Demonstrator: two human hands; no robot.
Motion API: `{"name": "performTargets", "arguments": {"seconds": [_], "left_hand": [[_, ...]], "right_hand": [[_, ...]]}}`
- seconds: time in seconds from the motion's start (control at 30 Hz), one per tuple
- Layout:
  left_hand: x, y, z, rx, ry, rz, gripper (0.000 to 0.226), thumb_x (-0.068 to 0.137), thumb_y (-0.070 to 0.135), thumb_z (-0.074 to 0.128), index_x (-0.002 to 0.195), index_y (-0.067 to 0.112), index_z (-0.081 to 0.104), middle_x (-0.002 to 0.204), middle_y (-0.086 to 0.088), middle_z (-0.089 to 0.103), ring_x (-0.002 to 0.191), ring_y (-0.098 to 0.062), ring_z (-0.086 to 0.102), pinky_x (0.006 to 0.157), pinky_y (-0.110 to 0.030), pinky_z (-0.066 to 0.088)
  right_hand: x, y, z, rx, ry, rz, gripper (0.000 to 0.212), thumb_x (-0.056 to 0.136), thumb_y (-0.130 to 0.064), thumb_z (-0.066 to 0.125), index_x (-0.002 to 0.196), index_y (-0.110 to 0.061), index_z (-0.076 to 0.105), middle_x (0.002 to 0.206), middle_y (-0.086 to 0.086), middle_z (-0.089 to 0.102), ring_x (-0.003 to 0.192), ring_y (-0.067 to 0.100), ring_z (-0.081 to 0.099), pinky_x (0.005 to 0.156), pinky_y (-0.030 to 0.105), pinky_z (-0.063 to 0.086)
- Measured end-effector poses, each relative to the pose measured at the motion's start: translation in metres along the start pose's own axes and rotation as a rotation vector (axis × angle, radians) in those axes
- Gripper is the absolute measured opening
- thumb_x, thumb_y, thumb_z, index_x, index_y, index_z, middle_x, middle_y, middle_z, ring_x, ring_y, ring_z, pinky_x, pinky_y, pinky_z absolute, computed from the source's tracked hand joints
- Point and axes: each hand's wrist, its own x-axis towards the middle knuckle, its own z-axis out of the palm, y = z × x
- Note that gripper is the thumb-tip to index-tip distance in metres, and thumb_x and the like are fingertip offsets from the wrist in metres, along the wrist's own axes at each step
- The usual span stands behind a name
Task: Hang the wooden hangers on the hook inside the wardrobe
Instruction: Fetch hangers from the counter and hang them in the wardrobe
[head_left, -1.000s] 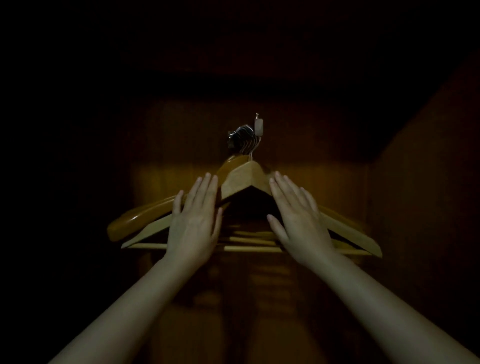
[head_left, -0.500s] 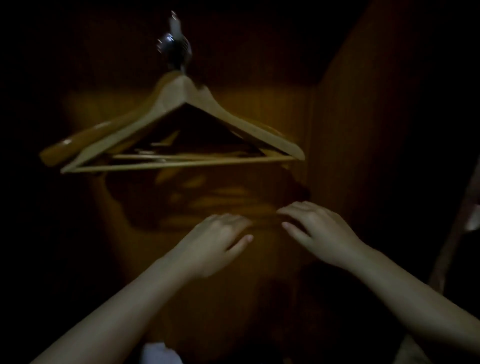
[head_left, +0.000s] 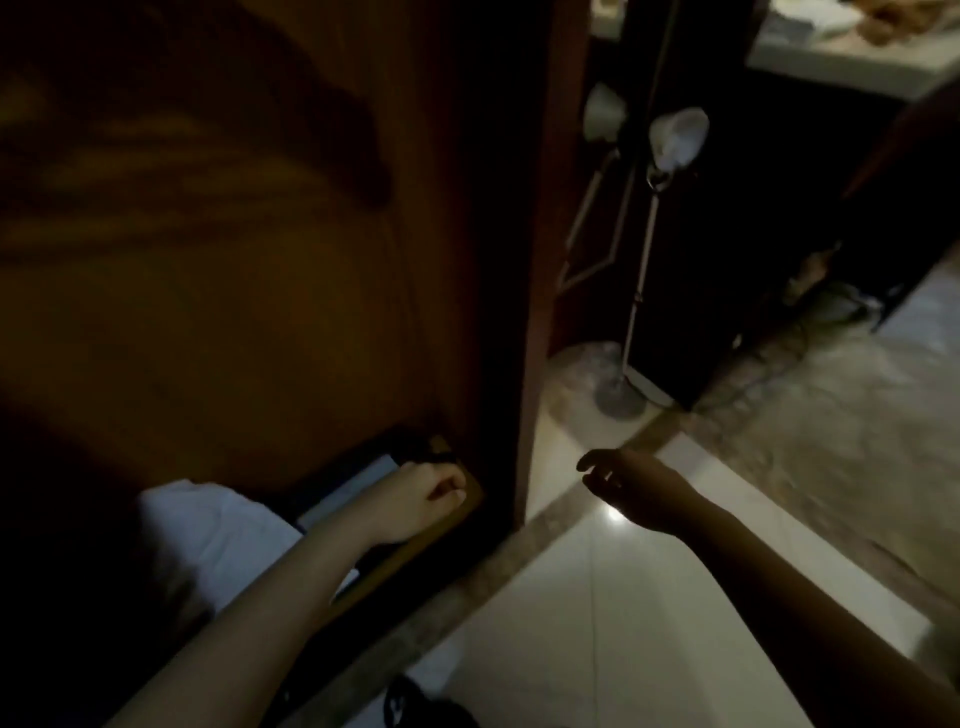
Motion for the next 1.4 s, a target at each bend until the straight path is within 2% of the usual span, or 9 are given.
{"name": "performTargets", "arguments": {"seconds": [0.1,0.33,0.57,0.77,0.87,1.0,1.23,1.3,1.4], "left_hand": [[0.009,0.008,0.068,-0.059,-0.126,-0.040,0.029,0.096,0.032,0.044,0.117,0.016,0.056,0.082,0.006,0.059,0.071,-0.003,0.052,0.062,-0.017,0.042],[0.013,0.005,0.194,-0.114,-0.326,-0.228,0.015,0.095,0.023,0.047,0.091,0.014,0.058,0.100,-0.004,0.061,0.091,-0.017,0.055,0.080,-0.030,0.048],[0.023,0.007,0.247,-0.182,-0.478,-0.379,0.022,0.097,0.026,0.041,0.097,0.012,0.057,0.089,-0.003,0.057,0.079,-0.012,0.054,0.068,-0.024,0.042],[0.089,0.021,0.247,-0.164,-0.550,-0.360,0.023,0.097,0.022,0.042,0.090,0.011,0.060,0.088,-0.005,0.058,0.088,-0.021,0.056,0.075,-0.028,0.042],[0.136,0.030,0.237,-0.142,-0.584,-0.338,0.022,0.097,0.021,0.043,0.081,0.014,0.058,0.086,-0.008,0.059,0.082,-0.019,0.056,0.071,-0.027,0.041],[0.197,0.048,0.221,-0.075,-0.624,-0.303,0.021,0.097,0.018,0.042,0.082,0.013,0.056,0.085,-0.009,0.056,0.074,-0.013,0.052,0.064,-0.023,0.039],[0.288,0.086,0.208,0.093,-0.746,-0.209,0.022,0.097,0.027,0.042,0.099,0.015,0.060,0.111,-0.016,0.059,0.098,-0.024,0.056,0.079,-0.027,0.040],[0.308,0.101,0.206,0.153,-0.774,-0.176,0.028,0.097,0.029,0.042,0.110,0.011,0.059,0.113,-0.015,0.058,0.100,-0.024,0.056,0.078,-0.026,0.041],[0.338,0.123,0.209,0.165,-0.780,-0.147,0.017,0.096,0.023,0.042,0.088,0.013,0.054,0.101,-0.014,0.059,0.087,-0.021,0.055,0.075,-0.028,0.044]], "right_hand": [[-0.042,0.063,0.043,0.099,-0.058,0.184,0.027,0.093,-0.033,0.049,0.116,-0.023,0.060,0.110,-0.001,0.066,0.093,0.014,0.060,0.081,0.025,0.047],[-0.148,0.166,0.133,0.391,-0.139,0.559,0.028,0.094,-0.023,0.048,0.117,-0.012,0.060,0.106,0.011,0.066,0.088,0.021,0.063,0.079,0.027,0.045],[-0.223,0.209,0.199,0.687,-0.150,0.988,0.029,0.095,-0.009,0.045,0.118,0.003,0.058,0.096,0.020,0.064,0.062,0.013,0.056,0.042,0.009,0.042],[-0.233,0.216,0.213,0.751,-0.154,1.163,0.030,0.095,-0.006,0.046,0.122,0.004,0.056,0.131,0.025,0.052,0.121,0.035,0.048,0.095,0.030,0.036],[-0.216,0.225,0.200,0.786,-0.163,1.214,0.030,0.096,-0.006,0.043,0.120,0.003,0.058,0.128,0.024,0.055,0.115,0.032,0.052,0.080,0.021,0.042],[-0.170,0.245,0.165,0.873,-0.098,1.212,0.030,0.096,-0.007,0.042,0.120,0.005,0.055,0.103,0.022,0.062,0.069,0.015,0.054,0.043,0.004,0.039],[-0.065,0.304,0.058,0.912,0.223,1.046,0.029,0.094,-0.012,0.045,0.116,0.002,0.059,0.095,0.016,0.063,0.081,0.024,0.060,0.079,0.035,0.052],[-0.046,0.318,0.029,0.904,0.276,1.005,0.029,0.095,-0.013,0.044,0.117,-0.001,0.058,0.102,0.017,0.064,0.083,0.022,0.060,0.074,0.027,0.051],[-0.033,0.343,0.002,0.910,0.338,0.986,0.029,0.094,-0.013,0.044,0.118,-0.004,0.058,0.102,0.013,0.064,0.084,0.020,0.060,0.063,0.015,0.044]]}}
